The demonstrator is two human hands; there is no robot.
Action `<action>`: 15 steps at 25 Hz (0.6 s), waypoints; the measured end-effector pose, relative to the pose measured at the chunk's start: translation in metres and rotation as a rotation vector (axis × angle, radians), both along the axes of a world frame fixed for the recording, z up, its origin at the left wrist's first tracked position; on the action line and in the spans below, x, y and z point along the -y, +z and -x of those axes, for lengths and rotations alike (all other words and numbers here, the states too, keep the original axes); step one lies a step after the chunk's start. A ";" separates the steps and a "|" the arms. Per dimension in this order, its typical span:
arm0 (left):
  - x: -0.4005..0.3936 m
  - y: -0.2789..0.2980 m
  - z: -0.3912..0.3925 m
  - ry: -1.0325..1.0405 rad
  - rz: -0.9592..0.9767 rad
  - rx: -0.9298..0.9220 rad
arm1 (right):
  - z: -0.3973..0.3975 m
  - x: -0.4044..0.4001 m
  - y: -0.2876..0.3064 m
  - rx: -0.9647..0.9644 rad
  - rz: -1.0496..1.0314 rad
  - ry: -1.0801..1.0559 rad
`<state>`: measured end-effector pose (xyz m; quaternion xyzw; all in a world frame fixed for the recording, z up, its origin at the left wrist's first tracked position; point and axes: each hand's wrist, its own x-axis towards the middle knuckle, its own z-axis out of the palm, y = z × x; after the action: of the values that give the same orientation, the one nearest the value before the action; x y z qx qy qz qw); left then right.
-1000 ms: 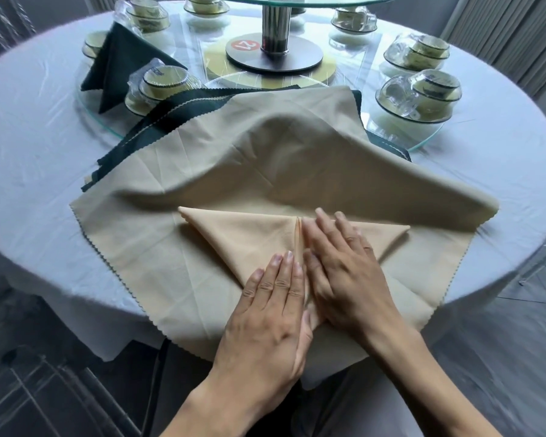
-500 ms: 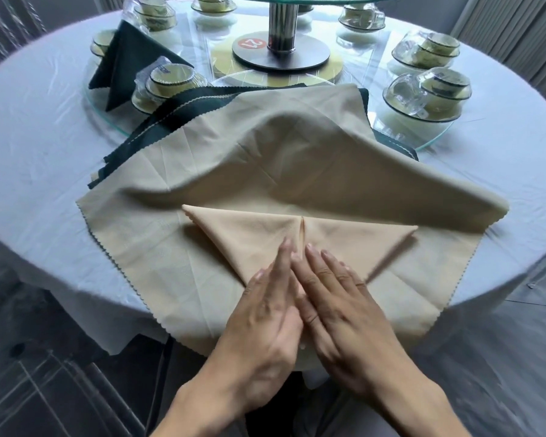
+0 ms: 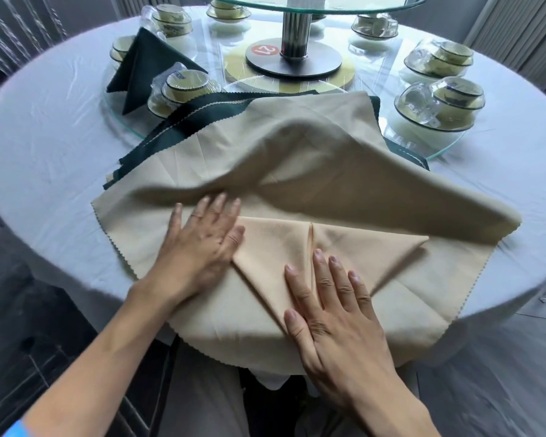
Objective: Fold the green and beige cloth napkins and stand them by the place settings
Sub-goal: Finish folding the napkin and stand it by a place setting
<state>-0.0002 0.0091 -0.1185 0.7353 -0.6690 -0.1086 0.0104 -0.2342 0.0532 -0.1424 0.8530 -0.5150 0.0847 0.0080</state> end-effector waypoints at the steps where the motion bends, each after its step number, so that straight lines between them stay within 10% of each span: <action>1: 0.001 -0.001 -0.008 0.029 -0.023 -0.006 | 0.000 0.000 0.000 0.002 0.002 -0.002; 7: 0.015 0.005 0.007 -0.282 0.360 0.055 | 0.000 -0.001 -0.002 0.026 0.017 -0.001; 15: 0.077 0.048 0.059 -0.650 -0.249 -0.599 | 0.003 -0.001 -0.001 0.060 -0.022 0.023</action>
<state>-0.0597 -0.0683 -0.0701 0.4192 -0.8141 -0.3937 0.0804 -0.2373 0.0547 -0.1430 0.8560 -0.5059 0.1046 -0.0180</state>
